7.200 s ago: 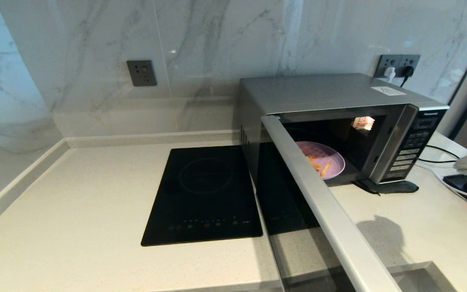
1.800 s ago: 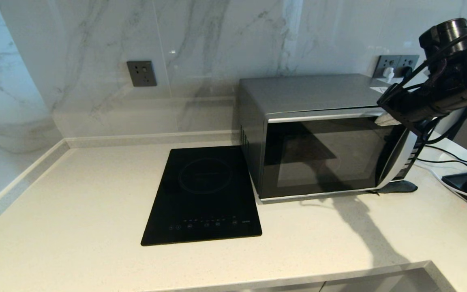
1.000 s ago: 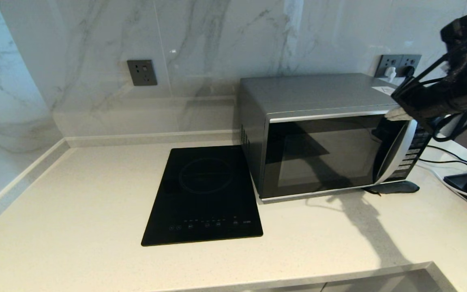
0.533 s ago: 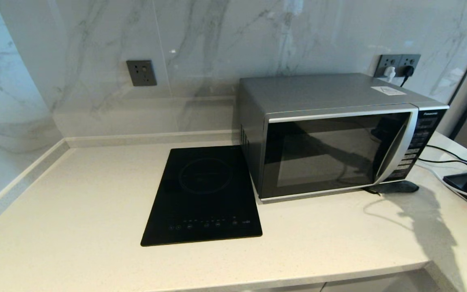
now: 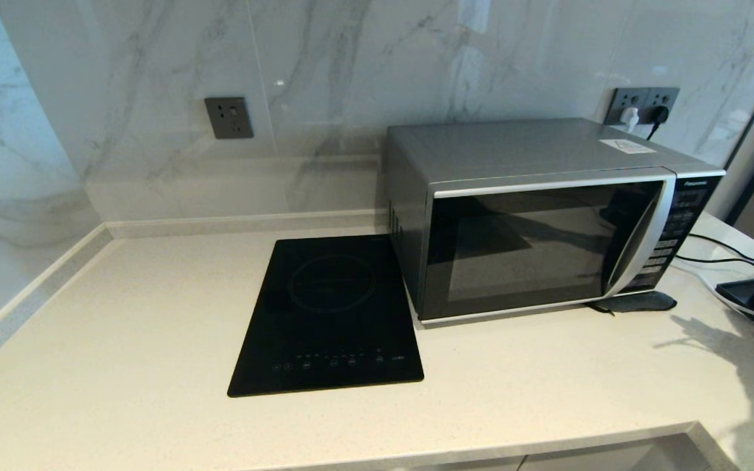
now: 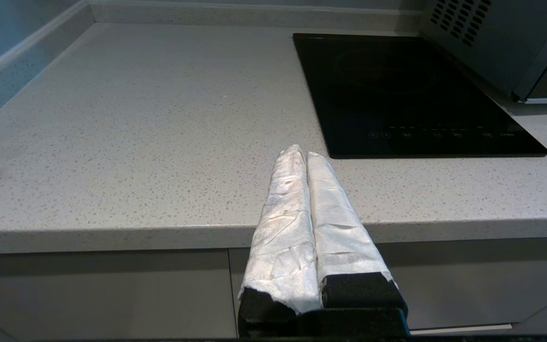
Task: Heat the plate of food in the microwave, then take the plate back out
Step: Open the microwave oven
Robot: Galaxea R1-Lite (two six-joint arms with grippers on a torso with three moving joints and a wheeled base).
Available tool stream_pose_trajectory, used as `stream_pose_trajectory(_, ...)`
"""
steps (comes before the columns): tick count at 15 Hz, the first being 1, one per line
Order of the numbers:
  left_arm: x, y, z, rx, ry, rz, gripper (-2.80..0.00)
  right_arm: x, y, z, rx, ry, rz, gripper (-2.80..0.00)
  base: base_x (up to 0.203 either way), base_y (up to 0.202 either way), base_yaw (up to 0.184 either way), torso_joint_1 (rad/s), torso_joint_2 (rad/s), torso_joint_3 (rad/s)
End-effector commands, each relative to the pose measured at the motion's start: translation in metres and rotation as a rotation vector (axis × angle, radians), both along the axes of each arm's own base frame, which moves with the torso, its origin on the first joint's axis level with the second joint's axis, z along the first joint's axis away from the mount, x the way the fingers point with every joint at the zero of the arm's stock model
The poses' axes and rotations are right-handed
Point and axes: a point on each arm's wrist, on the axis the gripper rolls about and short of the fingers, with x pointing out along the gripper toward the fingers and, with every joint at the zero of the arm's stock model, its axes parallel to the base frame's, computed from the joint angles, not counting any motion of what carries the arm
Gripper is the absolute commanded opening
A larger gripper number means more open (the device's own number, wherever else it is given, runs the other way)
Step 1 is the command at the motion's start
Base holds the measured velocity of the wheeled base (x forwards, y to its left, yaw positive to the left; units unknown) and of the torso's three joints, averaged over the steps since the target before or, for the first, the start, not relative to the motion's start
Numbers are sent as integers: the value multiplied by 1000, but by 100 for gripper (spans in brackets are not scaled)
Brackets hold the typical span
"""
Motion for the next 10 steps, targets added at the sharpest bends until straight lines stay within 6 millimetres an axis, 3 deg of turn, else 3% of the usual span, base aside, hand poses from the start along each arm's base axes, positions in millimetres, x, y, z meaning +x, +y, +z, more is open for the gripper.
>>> stream_pose_trajectory(1,0,0,0,-1,1,1,-280,20,-20,-40,62,58,8,-280,0,0,0,0,0,0)
stream_pose_trajectory(5,0,0,0,-1,1,1,-280,41,-30,-65,60,55,26,-280,0,0,0,0,0,0)
stream_pose_trajectory(10,0,0,0,-1,1,1,-280,74,-17,-100,86,91,101,-280,0,0,0,0,0,0)
